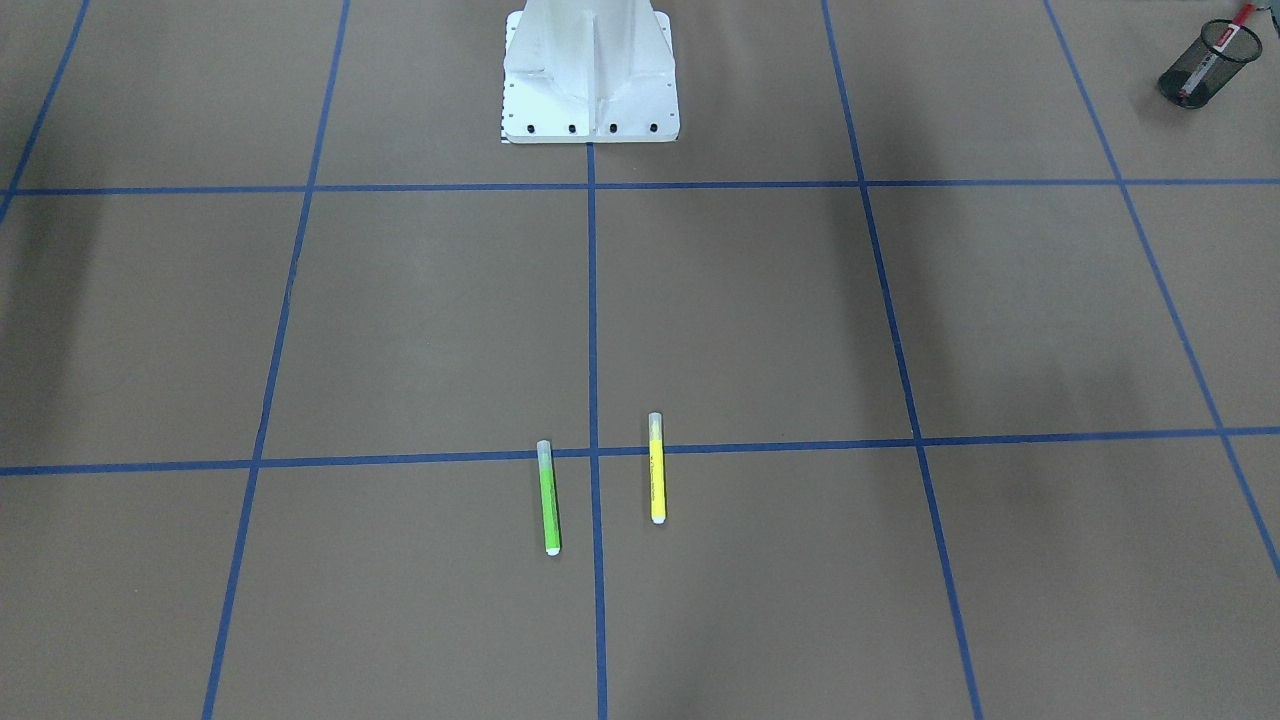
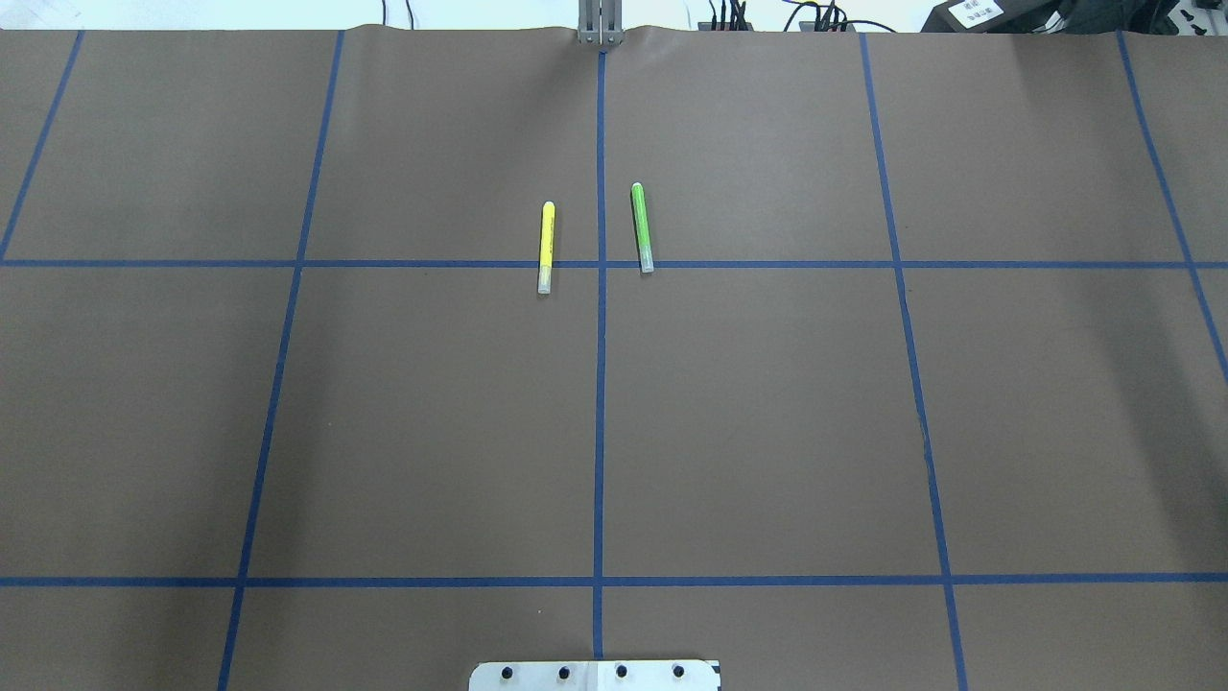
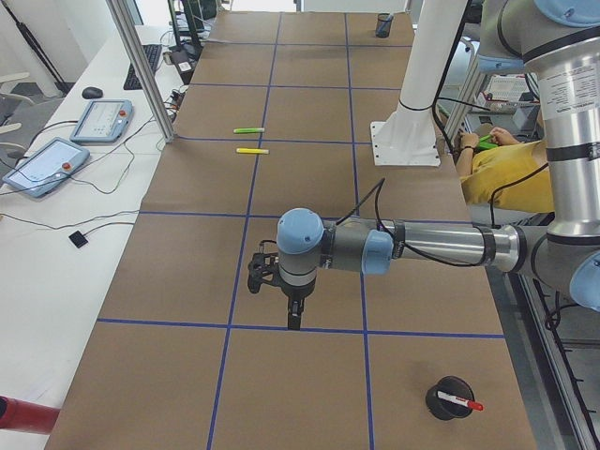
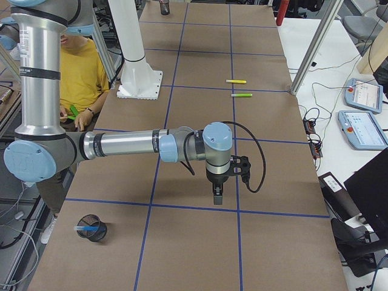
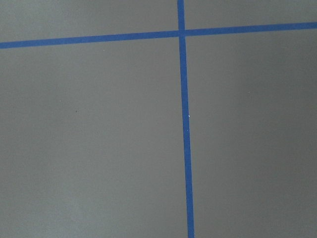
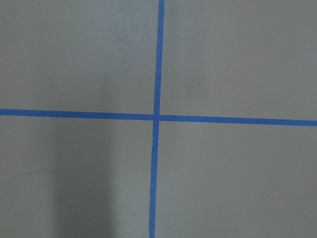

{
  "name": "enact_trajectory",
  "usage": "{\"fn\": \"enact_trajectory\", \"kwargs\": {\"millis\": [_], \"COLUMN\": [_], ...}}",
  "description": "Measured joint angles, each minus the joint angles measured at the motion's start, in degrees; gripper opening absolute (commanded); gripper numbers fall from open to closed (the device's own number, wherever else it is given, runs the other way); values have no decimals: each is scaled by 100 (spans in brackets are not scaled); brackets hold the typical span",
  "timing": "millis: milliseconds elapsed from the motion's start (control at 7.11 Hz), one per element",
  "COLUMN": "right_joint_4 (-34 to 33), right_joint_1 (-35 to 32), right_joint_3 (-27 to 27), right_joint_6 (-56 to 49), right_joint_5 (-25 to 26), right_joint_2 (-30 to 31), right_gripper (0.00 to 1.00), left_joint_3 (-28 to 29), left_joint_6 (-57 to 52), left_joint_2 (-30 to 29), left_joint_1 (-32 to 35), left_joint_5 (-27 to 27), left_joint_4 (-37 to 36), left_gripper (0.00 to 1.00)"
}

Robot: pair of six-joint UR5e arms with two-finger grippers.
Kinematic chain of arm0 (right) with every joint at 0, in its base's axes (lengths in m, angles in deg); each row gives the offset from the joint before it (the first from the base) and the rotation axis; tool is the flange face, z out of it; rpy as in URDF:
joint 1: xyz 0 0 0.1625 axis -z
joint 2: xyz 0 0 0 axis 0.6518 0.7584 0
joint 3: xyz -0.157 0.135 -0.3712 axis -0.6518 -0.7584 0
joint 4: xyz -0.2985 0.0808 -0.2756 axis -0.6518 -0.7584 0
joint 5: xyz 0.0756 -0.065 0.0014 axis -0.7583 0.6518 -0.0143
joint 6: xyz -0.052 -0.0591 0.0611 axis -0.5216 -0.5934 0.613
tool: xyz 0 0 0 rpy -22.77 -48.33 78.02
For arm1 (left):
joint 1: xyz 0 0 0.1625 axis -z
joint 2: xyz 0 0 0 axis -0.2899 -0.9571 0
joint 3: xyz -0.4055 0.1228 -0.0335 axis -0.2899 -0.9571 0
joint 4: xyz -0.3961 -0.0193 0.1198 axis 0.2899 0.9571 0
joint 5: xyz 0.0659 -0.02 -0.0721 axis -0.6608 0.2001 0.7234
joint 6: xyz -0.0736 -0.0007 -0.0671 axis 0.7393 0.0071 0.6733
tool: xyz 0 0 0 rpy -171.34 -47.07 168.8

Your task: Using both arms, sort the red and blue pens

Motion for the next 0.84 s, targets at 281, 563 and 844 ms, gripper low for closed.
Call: {"fn": "enact_trajectory", "kwargs": {"millis": [281, 563, 844], "right_joint_4": [81, 69, 71], "right_joint_1": [-5, 35, 115], "right_joint_3": [84, 94, 86], "right_joint_6": [242, 254, 250], "right_joint_5": [-22, -45, -51], "right_joint_2": [57, 21, 10], "right_gripper": [100, 100, 100], "left_joint_3": [13, -31, -156], "left_joint_6": [-21, -5, -25], "left_joint_2": [-54, -177, -147], "left_joint_1": [16, 90, 140], "left_joint_5": [-5, 4, 74], "left_joint_4": [12, -1, -16], "left_gripper": [100, 100, 100]}}
